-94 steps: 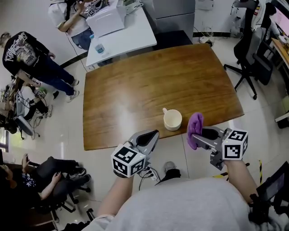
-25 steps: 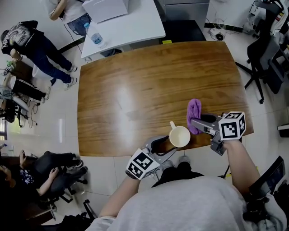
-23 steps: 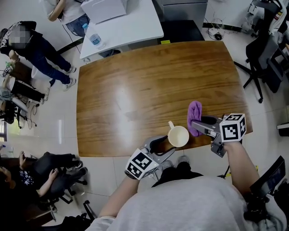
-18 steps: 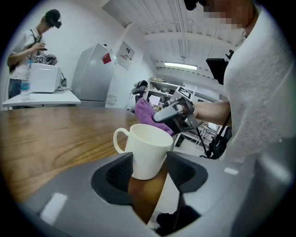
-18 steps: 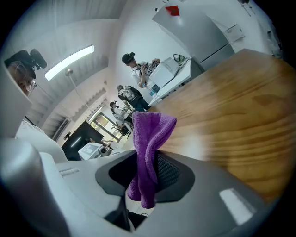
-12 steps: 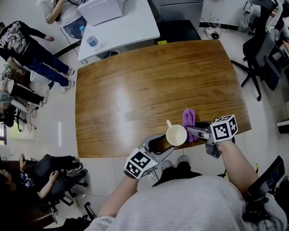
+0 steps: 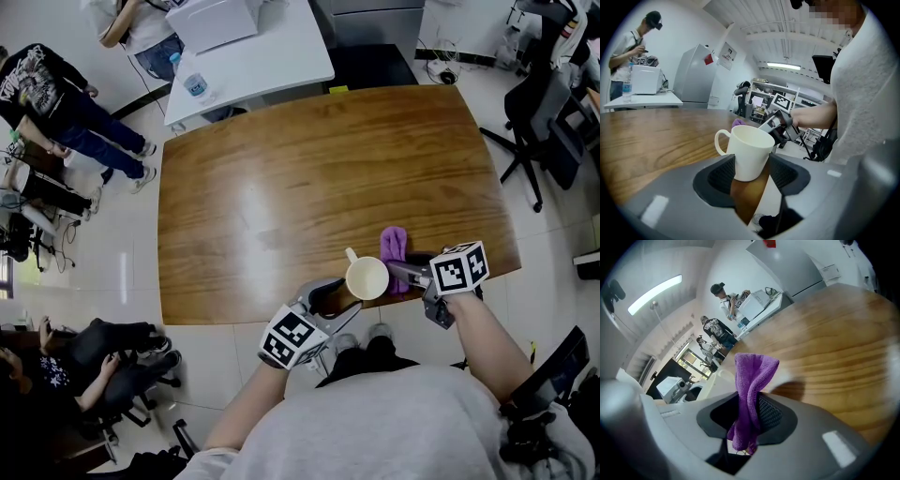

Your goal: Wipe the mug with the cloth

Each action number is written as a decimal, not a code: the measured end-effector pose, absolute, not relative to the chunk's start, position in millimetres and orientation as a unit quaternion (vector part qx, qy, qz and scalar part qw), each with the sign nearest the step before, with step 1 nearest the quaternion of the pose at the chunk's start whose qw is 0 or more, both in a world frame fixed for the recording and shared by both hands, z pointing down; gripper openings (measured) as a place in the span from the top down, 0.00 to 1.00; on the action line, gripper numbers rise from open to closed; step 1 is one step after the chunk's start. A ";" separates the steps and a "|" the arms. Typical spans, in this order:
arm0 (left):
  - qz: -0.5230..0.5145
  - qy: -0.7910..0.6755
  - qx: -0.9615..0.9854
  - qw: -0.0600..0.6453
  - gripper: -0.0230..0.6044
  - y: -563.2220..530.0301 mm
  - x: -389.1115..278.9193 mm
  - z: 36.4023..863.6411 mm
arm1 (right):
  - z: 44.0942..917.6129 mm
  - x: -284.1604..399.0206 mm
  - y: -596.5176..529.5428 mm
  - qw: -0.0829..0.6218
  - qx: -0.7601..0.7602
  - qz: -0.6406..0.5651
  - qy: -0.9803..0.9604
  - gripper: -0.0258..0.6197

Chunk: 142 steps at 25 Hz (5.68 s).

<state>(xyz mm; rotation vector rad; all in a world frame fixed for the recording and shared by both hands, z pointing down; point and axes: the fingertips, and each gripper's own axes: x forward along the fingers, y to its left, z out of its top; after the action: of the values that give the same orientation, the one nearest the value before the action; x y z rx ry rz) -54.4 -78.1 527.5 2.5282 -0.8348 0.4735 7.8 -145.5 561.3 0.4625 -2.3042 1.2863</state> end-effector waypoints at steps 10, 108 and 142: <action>0.171 -0.299 0.914 0.214 0.63 -73.7 -56.5 524.7 | 488.0 27.1 -110.7 0.119 0.187 0.482 -0.848 0.79; 0.201 -0.286 0.914 0.207 0.87 -63.0 -55.8 528.2 | 531.4 42.5 -83.8 0.016 0.278 0.590 -0.758 0.79; 0.156 -0.259 0.916 0.264 0.86 -51.4 -6.6 527.5 | 555.5 50.1 -79.2 0.051 0.314 0.566 -0.760 0.79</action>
<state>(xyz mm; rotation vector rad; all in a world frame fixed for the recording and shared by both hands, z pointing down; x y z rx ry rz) -6.6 -51.4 527.5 2.4753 -0.6987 0.4217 50.1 -79.2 555.5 0.9557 -2.3151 1.7236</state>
